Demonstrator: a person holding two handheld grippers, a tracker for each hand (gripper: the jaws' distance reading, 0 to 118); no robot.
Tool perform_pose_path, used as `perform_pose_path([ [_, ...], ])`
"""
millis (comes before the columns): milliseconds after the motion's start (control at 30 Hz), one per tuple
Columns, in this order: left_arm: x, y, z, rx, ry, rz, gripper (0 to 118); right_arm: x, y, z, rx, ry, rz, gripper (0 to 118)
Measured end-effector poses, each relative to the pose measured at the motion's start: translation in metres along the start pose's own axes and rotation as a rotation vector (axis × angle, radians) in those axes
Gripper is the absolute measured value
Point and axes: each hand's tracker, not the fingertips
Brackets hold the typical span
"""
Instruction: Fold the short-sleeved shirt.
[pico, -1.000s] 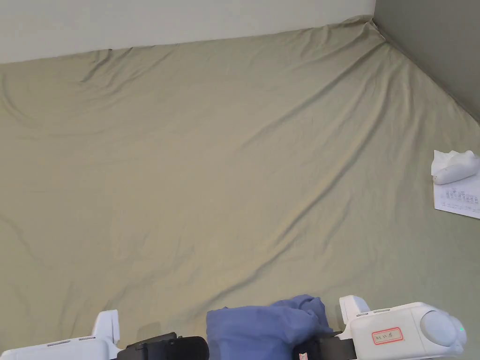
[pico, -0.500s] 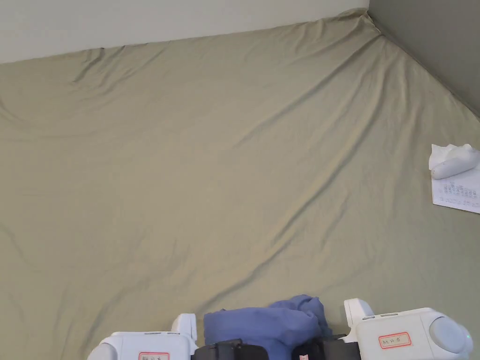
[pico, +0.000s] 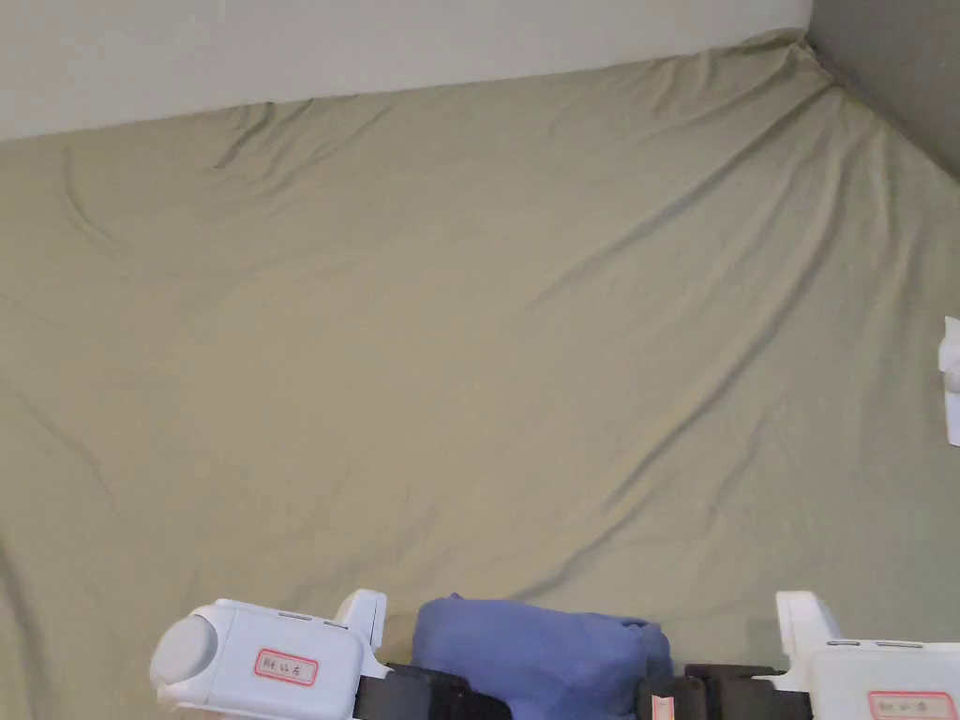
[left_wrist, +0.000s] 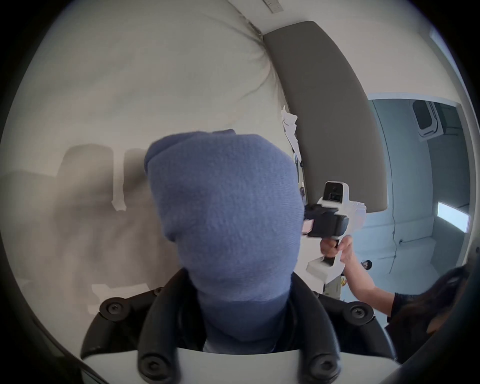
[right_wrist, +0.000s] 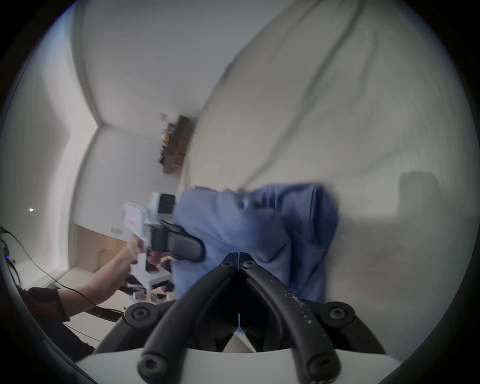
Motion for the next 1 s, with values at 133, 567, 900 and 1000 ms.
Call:
perform_pose_path([
  [133, -0.033, 0.004, 0.080, 0.003, 0.034, -0.020, 31, -0.030, 0.025, 0.009, 0.121, 0.086, 0.021, 1],
  [567, -0.183, -0.023, 0.365, 0.110, 0.326, 0.178, 31, -0.098, 0.046, -0.011, 0.245, 0.092, 0.055, 1],
  [900, -0.236, -0.047, 0.440, 0.077, 0.372, 0.323, 34, -0.108, 0.049, -0.066, 0.217, 0.065, 0.008, 1],
  [1000, -0.256, -0.050, 0.437, 0.055, 0.408, 0.347, 42, -0.110, 0.049, -0.076, 0.195, 0.053, 0.013, 1],
])
